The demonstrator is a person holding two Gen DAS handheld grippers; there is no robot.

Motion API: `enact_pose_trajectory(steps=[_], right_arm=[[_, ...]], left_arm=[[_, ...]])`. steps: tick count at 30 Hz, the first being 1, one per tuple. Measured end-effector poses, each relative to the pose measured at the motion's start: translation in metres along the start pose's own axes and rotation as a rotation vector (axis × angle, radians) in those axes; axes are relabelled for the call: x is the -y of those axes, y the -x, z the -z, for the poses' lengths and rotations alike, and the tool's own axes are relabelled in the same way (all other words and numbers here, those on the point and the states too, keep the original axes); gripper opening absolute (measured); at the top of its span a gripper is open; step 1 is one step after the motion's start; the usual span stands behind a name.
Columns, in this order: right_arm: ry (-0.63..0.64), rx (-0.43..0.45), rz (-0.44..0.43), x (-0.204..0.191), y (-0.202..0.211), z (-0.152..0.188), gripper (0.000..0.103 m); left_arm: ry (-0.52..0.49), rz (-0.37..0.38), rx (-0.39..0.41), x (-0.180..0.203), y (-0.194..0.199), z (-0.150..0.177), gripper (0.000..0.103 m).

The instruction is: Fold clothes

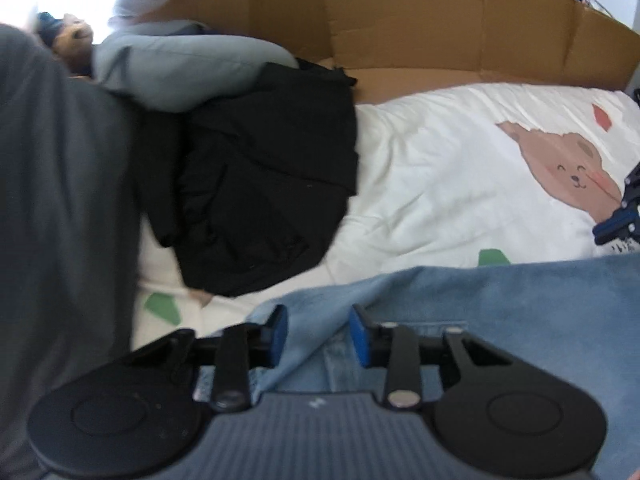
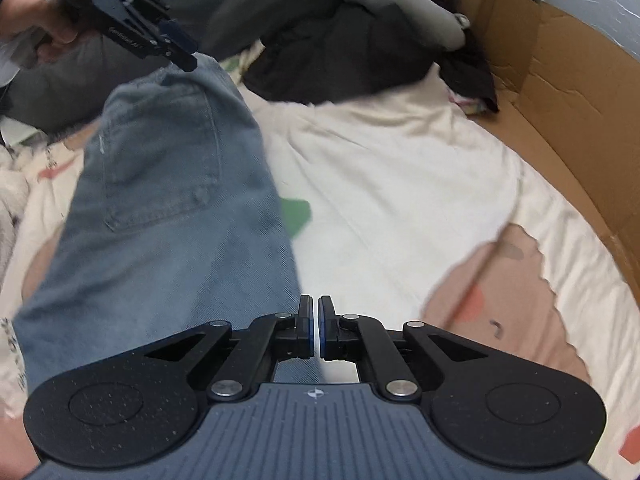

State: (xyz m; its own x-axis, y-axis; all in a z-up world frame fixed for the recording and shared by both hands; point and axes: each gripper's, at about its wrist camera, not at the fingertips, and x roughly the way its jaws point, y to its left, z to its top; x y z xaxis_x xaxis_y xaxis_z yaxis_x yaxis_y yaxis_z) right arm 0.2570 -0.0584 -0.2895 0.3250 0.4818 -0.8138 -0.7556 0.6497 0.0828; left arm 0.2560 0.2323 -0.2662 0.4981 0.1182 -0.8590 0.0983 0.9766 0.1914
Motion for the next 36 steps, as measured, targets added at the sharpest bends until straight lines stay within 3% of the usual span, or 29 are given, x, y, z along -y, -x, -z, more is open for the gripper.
enact_pose_trajectory(steps=[2, 12, 18, 25, 28, 31, 36], right_arm=[[-0.001, 0.003, -0.011, -0.008, -0.007, -0.005, 0.001], [-0.022, -0.022, -0.011, -0.028, -0.036, -0.001, 0.001], [-0.113, -0.06, -0.012, -0.017, -0.056, 0.005, 0.004], [-0.268, -0.085, 0.009, -0.015, -0.07, 0.006, 0.004], [-0.28, -0.112, 0.028, -0.017, -0.071, 0.001, 0.004], [-0.28, -0.125, 0.035, -0.019, -0.067, -0.004, 0.006], [-0.278, -0.085, 0.011, -0.023, -0.053, -0.014, 0.004]], left_arm=[[0.077, 0.013, -0.01, -0.007, -0.004, 0.008, 0.011], [0.268, -0.015, 0.016, -0.033, -0.041, 0.022, 0.01], [0.348, -0.014, -0.014, -0.046, -0.078, 0.021, 0.003], [0.276, -0.011, -0.059, -0.042, -0.114, 0.004, 0.003], [0.297, -0.003, -0.067, -0.047, -0.109, -0.007, 0.003], [0.299, 0.011, -0.016, -0.05, -0.079, -0.012, 0.004], [0.315, 0.032, 0.013, -0.051, -0.034, -0.001, 0.004]])
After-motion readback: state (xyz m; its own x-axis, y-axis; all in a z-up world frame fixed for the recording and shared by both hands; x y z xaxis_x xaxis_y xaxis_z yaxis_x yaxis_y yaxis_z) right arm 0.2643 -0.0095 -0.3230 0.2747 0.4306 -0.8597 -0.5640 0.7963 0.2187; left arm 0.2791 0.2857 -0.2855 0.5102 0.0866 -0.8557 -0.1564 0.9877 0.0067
